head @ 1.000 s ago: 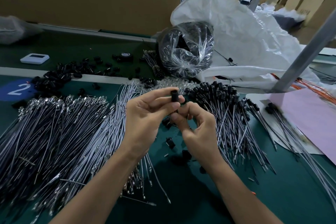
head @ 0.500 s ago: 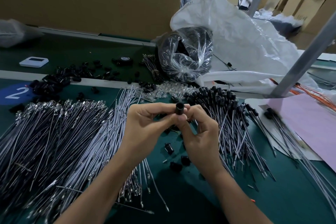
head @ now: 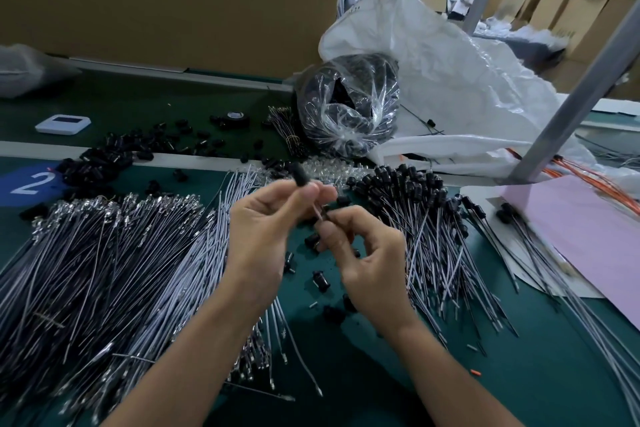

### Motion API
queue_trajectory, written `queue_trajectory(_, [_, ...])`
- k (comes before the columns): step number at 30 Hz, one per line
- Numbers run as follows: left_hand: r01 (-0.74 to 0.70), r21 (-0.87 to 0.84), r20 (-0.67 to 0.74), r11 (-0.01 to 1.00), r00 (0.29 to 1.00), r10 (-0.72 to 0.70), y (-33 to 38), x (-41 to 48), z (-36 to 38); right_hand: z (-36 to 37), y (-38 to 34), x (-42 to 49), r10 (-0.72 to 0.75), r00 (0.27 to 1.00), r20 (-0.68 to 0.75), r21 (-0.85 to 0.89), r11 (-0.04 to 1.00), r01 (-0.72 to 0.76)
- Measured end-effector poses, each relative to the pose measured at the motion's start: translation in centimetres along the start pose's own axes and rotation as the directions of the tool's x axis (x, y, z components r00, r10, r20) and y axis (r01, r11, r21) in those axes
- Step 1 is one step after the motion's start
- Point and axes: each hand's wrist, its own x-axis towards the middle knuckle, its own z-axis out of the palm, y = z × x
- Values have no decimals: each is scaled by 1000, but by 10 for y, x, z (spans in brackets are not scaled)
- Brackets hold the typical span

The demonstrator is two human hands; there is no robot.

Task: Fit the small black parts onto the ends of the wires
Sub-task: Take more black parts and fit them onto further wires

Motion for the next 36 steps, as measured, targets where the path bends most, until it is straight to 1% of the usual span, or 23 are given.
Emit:
queue_trajectory(2, [65, -190, -88, 980, 993, -83, 3, 7, -9, -5, -5, 5, 36, 994, 106, -3, 999, -36])
queue_trajectory(3, [90, -256, -124, 963, 984, -125, 4, 11, -15, -9, -7, 8, 72, 981, 180, 11, 997, -75])
queue_trajectory(4, [117, -297, -149, 948, 975, -167, 4, 14, -22, -12, -8, 11, 121, 963, 239, 29, 991, -132])
queue_trajectory(5, [149, -314, -164, 938, 964, -208, 4, 16, -28, -15, -8, 14, 170, 953, 251, 30, 983, -183])
queue_trajectory(6, [185, -304, -174, 934, 954, -246, 4, 17, -34, -17, -7, 19, 208, 954, 216, 7, 977, -214])
queue_trajectory(7, [228, -269, -178, 936, 943, -281, 3, 19, -39, -18, -3, 25, 227, 962, 149, -57, 974, -221])
queue_trajectory(8, [274, -217, -174, 937, 934, -314, 2, 20, -42, -19, 2, 32, 228, 970, 85, -160, 964, -212])
queue_trajectory(9, [317, -157, -164, 935, 925, -341, 0, 21, -44, -19, 9, 42, 222, 974, 53, -273, 941, -200])
queue_trajectory(11, [365, -26, -155, 931, 918, -364, -5, 22, -44, -14, 23, 64, 262, 961, 85, -474, 859, -192])
queue_trajectory(14, [351, 127, -143, 928, 932, -333, -10, 22, -40, 1, 50, 96, 363, 912, 192, -657, 738, -155])
queue_trajectory(19, [314, 189, -142, 930, 946, -291, -14, 20, -36, 25, 77, 126, 401, 865, 302, -795, 607, -4])
queue_trajectory(22, [319, 210, -124, 924, 946, -299, -15, 19, -32, 32, 85, 131, 388, 876, 287, -826, 563, 21])
queue_trajectory(23, [322, 213, -120, 923, 946, -302, -16, 19, -31, 33, 85, 134, 395, 877, 273, -828, 561, 6])
queue_trajectory(25, [323, 228, -124, 918, 945, -301, -17, 19, -31, 32, 85, 140, 445, 853, 271, -808, 587, -49])
queue_trajectory(27, [318, 259, -132, 912, 947, -293, -18, 19, -30, 28, 84, 145, 497, 813, 304, -778, 622, -88])
queue_trajectory(29, [309, 287, -129, 907, 950, -283, -20, 19, -30, 23, 82, 146, 508, 793, 337, -761, 643, -89])
queue_trajectory(32, [301, 302, -114, 904, 953, -279, -21, 18, -30, 15, 77, 141, 469, 820, 329, -706, 699, -116])
queue_trajectory(34, [295, 283, -97, 913, 955, -279, -22, 17, -30, 9, 71, 134, 424, 858, 290, -636, 755, -159])
queue_trajectory(36, [281, 292, -84, 914, 960, -268, -24, 17, -29, 1, 65, 121, 362, 901, 237, -579, 798, -169])
